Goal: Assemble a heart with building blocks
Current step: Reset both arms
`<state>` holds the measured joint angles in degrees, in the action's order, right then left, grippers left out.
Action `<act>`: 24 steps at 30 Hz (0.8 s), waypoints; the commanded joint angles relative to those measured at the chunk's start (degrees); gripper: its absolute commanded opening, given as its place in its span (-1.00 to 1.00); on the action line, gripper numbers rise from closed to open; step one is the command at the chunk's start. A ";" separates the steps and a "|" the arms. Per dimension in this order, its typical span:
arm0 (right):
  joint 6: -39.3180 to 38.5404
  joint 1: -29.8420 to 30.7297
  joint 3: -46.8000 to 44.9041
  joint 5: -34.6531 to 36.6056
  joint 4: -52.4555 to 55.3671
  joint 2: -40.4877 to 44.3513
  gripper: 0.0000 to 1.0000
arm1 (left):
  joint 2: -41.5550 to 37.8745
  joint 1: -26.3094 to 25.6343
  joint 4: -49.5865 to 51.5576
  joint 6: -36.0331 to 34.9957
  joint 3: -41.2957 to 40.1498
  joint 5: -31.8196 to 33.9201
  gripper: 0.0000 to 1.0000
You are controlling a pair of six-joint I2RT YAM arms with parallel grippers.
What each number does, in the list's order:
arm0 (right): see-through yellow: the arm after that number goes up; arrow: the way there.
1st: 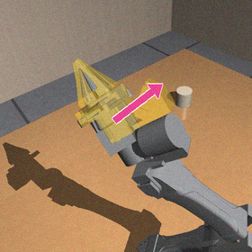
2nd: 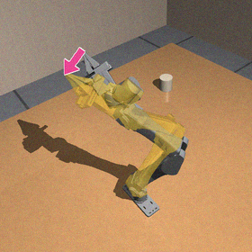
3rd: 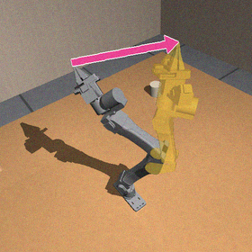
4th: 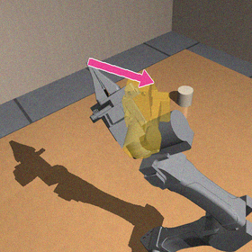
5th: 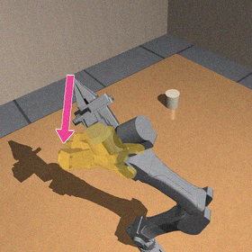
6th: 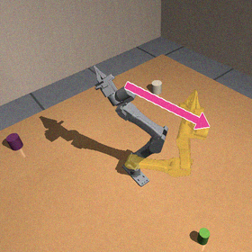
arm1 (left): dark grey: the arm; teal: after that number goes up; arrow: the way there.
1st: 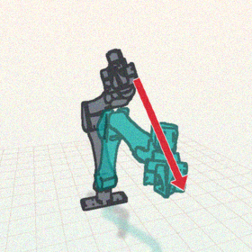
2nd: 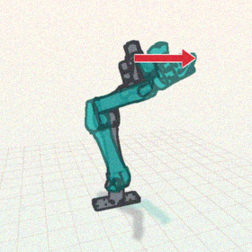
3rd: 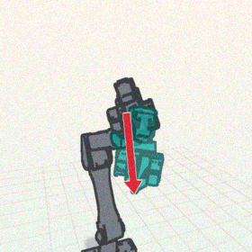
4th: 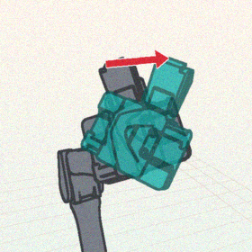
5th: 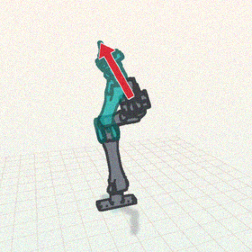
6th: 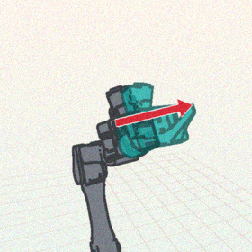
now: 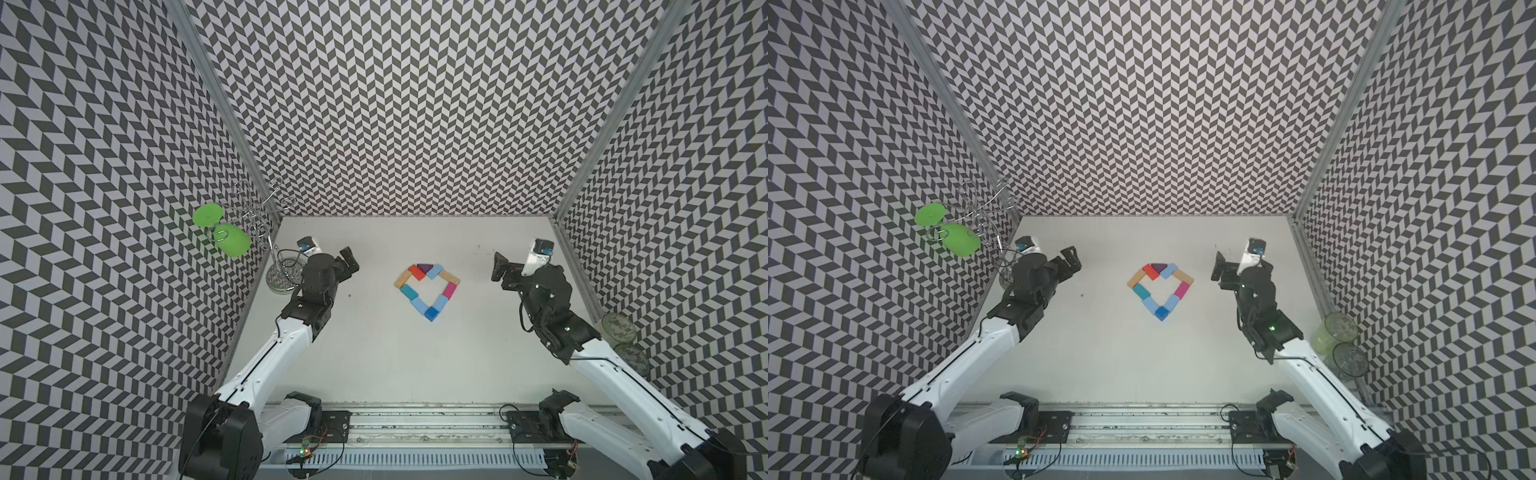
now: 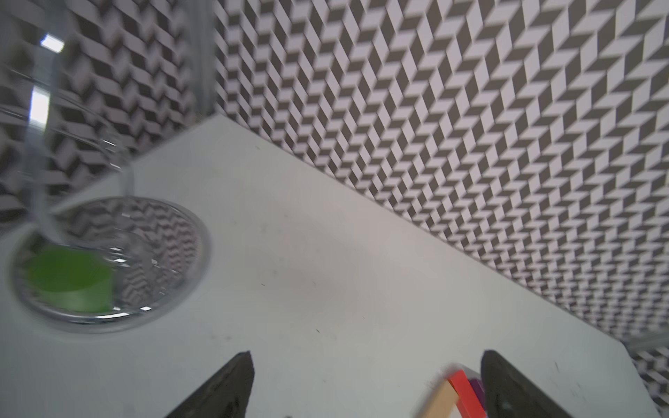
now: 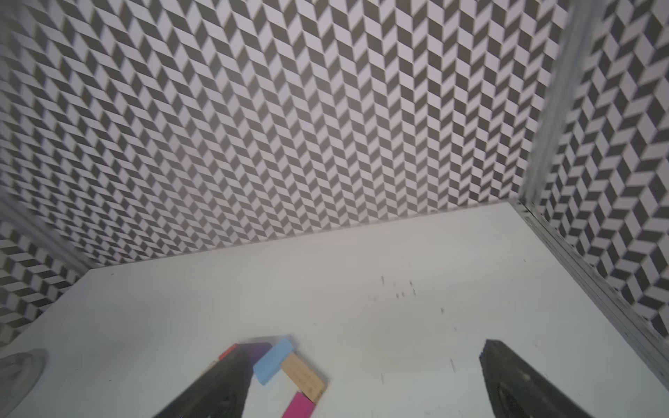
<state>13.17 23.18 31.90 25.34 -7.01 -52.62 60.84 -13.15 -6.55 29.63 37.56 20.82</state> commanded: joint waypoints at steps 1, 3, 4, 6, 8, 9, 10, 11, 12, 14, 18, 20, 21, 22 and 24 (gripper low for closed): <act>1.85 -1.48 -9.66 11.39 -13.96 -1.99 0.99 | -0.41 5.06 -17.18 -12.92 -10.37 8.99 0.99; -0.14 -3.30 -11.24 11.43 -14.64 -5.44 0.99 | 1.55 7.01 -21.50 -16.87 -14.21 6.96 0.99; -2.38 -4.36 -11.20 10.09 -15.19 -7.59 0.99 | 2.94 7.15 -24.37 -19.36 -16.16 5.90 0.99; -4.20 -6.59 -10.33 7.83 -16.76 -11.75 0.99 | 6.11 7.39 -28.70 -22.01 -18.69 3.23 0.99; -5.76 -8.96 -11.52 4.50 -23.10 -15.93 0.99 | 10.38 7.72 -33.06 -23.28 -20.08 1.66 0.99; -6.40 -9.72 -12.44 3.88 -26.93 -17.64 0.99 | 12.15 7.85 -34.54 -23.10 -20.37 2.12 0.99; -7.67 -10.44 -13.18 2.36 -30.50 -19.71 0.99 | 13.86 7.96 -36.48 -23.39 -19.93 2.52 0.99; -9.59 -11.05 -13.64 0.83 -34.55 -21.76 0.99 | 15.06 8.13 -36.05 -23.82 -18.63 1.95 0.99; -10.97 -11.22 -12.83 0.59 -35.47 -23.22 0.99 | 16.23 8.12 -39.22 -25.14 -18.82 1.59 0.99; -12.28 -11.93 -11.42 -0.70 -38.67 -26.05 0.99 | 19.03 8.79 -42.01 -26.28 -17.53 -0.54 0.99; -14.97 -14.17 -7.86 -5.97 -43.39 -31.90 0.99 | 24.72 10.73 -43.67 -26.84 -13.42 -3.09 0.98; -14.94 -15.57 -7.02 -8.81 -47.40 -35.34 0.99 | 27.17 11.35 -45.36 -25.29 -12.49 -5.64 0.98; -14.41 -16.25 -6.59 -9.44 -48.49 -37.10 0.99 | 28.36 11.39 -50.96 -26.77 -14.33 -6.99 0.99; -13.80 -17.17 -5.97 -10.82 -48.16 -37.76 0.99 | 27.43 11.07 -48.27 -26.99 -13.65 -7.80 0.99; -13.75 -17.78 -4.84 -13.07 -43.46 -36.53 0.99 | 27.03 10.95 -53.62 -28.86 -16.62 -11.76 0.98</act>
<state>-0.10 6.42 25.78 17.34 -47.57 -89.38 87.96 -2.11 -51.27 3.44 23.42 15.18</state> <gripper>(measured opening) 0.994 0.993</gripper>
